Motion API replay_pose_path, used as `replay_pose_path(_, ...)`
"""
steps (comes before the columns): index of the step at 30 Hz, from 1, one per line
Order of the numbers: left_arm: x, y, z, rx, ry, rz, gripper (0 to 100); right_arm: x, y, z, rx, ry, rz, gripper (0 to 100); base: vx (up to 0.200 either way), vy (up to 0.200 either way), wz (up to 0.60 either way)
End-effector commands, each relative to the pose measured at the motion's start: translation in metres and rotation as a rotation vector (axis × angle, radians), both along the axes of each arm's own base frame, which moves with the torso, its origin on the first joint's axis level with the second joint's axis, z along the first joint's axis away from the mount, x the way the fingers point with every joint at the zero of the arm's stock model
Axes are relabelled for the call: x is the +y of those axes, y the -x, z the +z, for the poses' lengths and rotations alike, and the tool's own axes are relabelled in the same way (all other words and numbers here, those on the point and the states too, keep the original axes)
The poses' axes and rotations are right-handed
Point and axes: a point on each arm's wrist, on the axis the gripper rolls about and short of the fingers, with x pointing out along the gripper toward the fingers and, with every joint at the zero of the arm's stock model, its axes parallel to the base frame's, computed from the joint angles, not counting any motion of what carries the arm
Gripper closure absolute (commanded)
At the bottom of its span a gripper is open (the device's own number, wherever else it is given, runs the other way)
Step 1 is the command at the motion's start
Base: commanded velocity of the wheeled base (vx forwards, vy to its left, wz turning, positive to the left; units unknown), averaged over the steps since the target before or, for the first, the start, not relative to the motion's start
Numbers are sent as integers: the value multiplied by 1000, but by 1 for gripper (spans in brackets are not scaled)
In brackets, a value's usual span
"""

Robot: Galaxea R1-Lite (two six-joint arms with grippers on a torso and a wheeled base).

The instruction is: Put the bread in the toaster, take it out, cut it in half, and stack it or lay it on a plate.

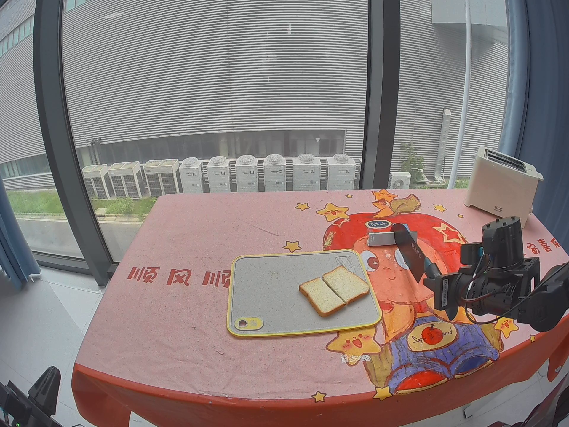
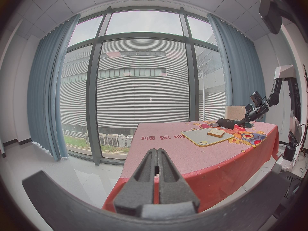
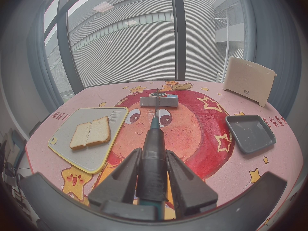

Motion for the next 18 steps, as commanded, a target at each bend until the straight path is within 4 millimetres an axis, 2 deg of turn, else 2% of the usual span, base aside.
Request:
replay_pose_path(1,0,-1,-5,19,-2,1,100,0,0,-1,3,1,0,100,0,0,0)
replay_pose_path(18,0,-1,-5,19,-1,0,100,-1,3,-4,15,8,2,100,0,0,0)
